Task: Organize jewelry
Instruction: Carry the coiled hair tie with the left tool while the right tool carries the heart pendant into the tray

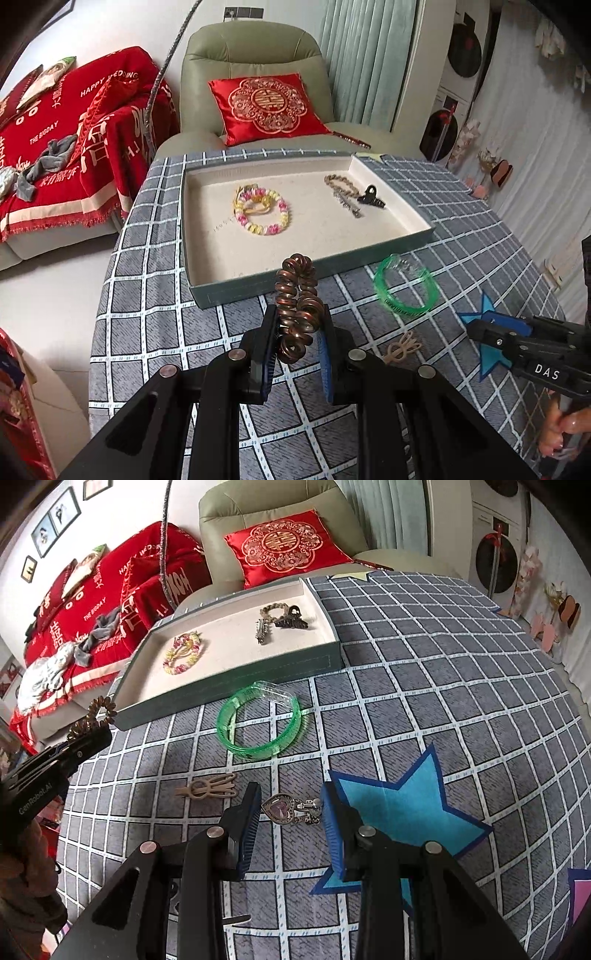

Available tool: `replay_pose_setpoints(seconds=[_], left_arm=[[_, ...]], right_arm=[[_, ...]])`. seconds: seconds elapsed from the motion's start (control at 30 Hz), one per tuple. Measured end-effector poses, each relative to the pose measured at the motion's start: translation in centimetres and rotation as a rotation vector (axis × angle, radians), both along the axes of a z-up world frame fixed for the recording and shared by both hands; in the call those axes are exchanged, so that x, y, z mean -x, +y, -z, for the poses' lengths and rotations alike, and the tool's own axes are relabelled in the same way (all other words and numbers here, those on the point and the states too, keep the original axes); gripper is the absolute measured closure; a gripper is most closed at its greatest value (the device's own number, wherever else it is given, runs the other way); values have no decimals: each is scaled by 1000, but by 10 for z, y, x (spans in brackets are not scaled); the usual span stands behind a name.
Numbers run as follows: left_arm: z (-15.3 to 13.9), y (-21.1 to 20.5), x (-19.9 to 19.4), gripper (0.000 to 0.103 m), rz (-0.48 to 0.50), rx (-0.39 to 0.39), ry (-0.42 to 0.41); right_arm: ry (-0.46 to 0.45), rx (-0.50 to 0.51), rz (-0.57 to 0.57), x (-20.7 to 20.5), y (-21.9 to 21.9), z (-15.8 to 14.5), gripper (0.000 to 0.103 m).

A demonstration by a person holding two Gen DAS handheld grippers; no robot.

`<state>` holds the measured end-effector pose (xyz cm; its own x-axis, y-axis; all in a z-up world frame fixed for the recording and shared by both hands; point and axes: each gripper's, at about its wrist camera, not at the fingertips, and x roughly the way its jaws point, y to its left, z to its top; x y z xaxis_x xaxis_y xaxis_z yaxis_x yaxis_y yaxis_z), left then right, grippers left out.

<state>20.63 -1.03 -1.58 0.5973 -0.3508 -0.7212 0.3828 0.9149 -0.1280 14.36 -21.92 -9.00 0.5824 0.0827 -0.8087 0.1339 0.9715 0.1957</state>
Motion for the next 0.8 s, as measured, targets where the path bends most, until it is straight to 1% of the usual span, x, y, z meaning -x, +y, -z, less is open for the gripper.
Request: replay_pose_setpoints(seconds=[0.33, 0.6, 0.8], left_arm=[[-12, 6, 1, 68, -4, 32, -20], [-15, 12, -7, 68, -20, 57, -26], [-16, 14, -13, 68, -29, 62, -30]], right_arm=[[-26, -8, -25, -4, 11, -19, 67], [-52, -17, -44, -20, 21, -39, 67], [-73, -10, -65, -35, 26, -51, 67]])
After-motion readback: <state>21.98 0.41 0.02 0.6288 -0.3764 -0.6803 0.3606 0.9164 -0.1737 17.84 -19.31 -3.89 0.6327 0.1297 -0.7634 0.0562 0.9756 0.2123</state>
